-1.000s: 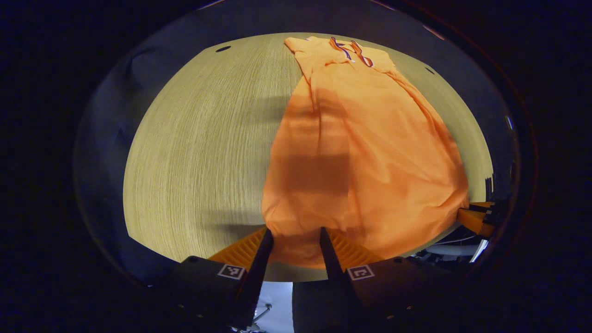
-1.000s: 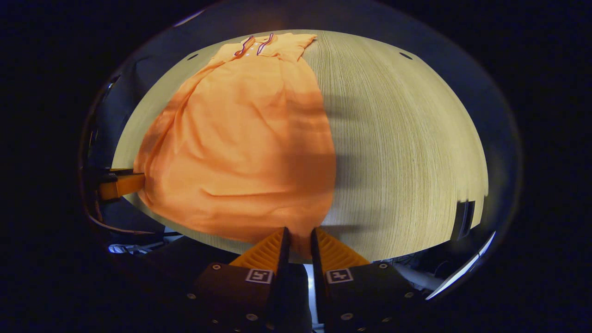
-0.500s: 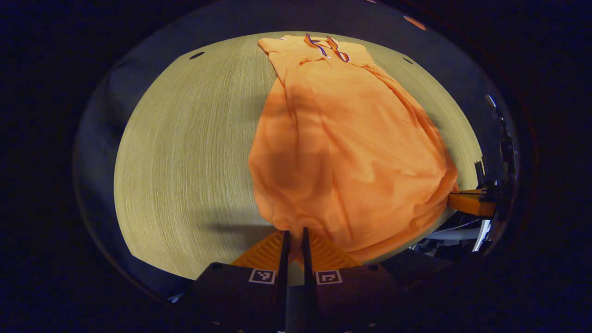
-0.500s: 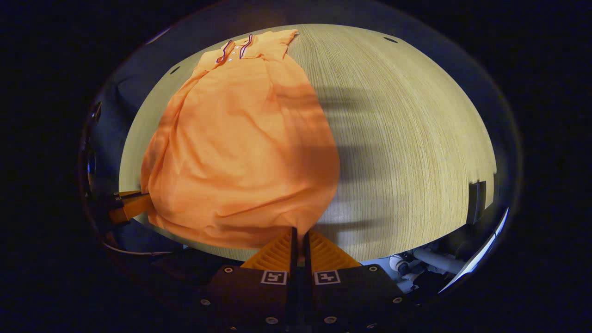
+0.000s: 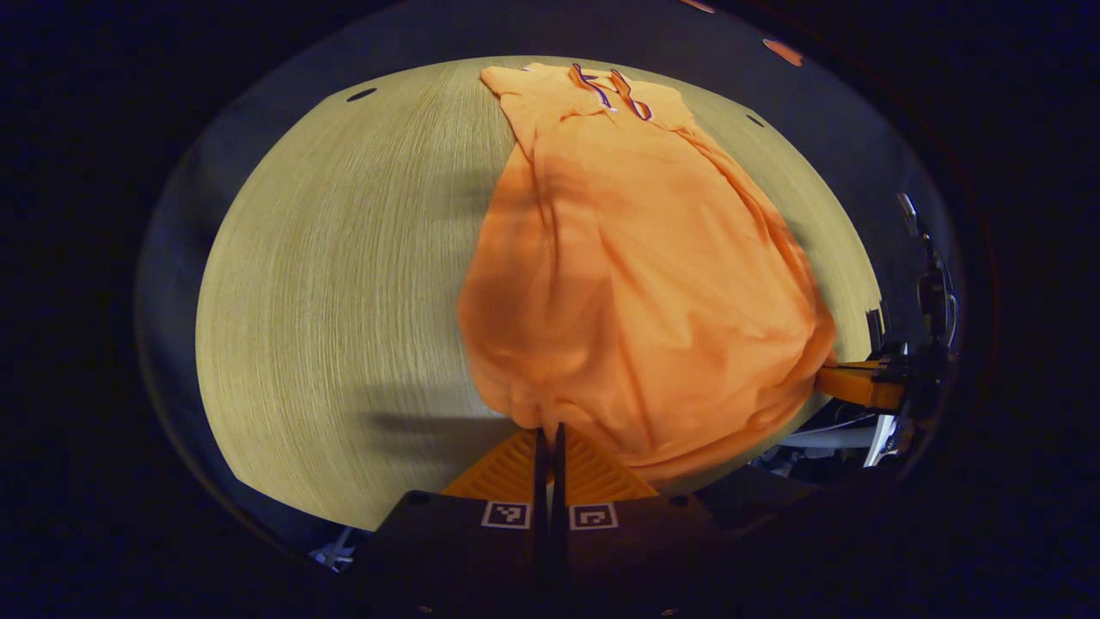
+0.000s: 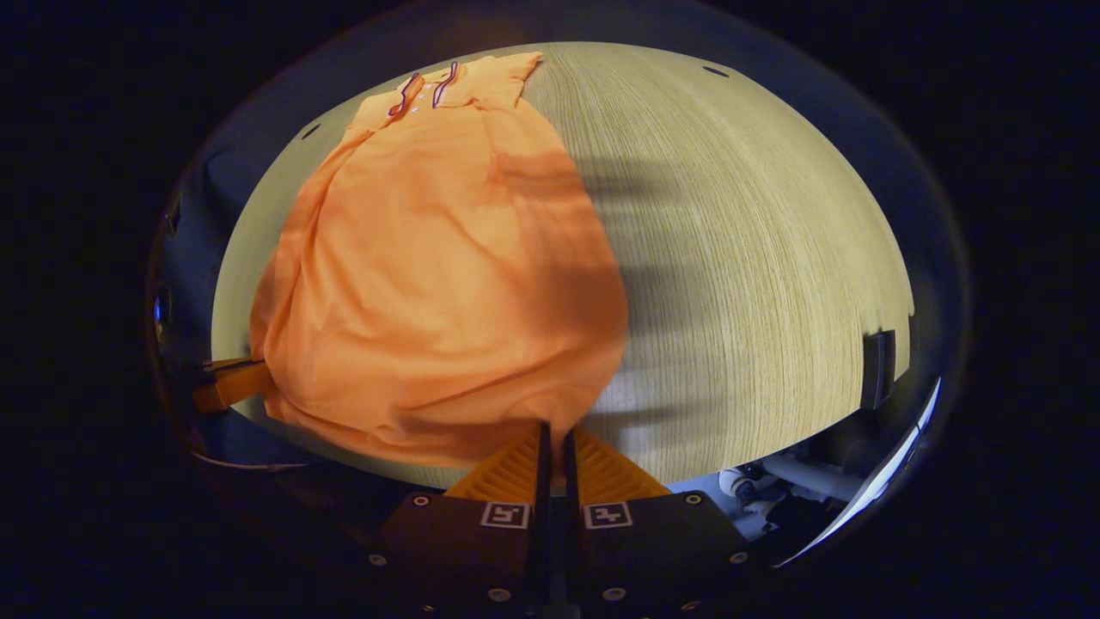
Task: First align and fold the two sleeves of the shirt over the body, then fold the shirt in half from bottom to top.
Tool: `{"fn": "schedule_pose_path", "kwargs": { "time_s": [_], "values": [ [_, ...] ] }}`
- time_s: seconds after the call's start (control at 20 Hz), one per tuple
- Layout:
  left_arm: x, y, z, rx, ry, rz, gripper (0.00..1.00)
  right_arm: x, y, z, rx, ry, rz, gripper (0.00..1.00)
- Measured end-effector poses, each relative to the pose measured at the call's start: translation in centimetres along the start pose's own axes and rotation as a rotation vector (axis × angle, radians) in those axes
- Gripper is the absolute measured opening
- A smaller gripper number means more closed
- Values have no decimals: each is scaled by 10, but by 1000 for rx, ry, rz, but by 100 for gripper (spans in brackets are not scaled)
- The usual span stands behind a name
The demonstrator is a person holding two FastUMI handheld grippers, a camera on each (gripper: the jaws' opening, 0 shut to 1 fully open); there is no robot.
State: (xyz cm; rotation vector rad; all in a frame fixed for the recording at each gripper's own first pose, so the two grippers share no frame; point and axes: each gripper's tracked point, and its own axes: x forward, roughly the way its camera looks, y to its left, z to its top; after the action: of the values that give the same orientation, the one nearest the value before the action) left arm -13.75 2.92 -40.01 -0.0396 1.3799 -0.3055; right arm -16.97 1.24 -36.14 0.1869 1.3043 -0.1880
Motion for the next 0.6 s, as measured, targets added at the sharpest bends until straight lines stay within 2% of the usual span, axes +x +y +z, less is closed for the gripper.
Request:
{"fn": "schedule_pose_path", "kwargs": {
  "time_s": [0.05, 0.1, 0.35, 0.5, 0.6],
  "values": [
    [-1, -2, -3, -12, 3, -10, 2, -1, 0, 4, -29, -29, -1, 9],
    [-1, -4, -3, -20, 2, -22, 2, 1, 0, 2, -31, -24, 6, 0],
    [-8, -5, -2, -29, -39, -28, 2, -3, 7, 3, 80, -44, 112, 0],
    [-15, -10, 0, -38, -57, -36, 2, -14, 20, 15, 133, -90, 232, 0],
    [-20, -11, 4, -45, -79, -24, 2, -20, 19, 22, 133, -110, 265, 0]
  ]
}}
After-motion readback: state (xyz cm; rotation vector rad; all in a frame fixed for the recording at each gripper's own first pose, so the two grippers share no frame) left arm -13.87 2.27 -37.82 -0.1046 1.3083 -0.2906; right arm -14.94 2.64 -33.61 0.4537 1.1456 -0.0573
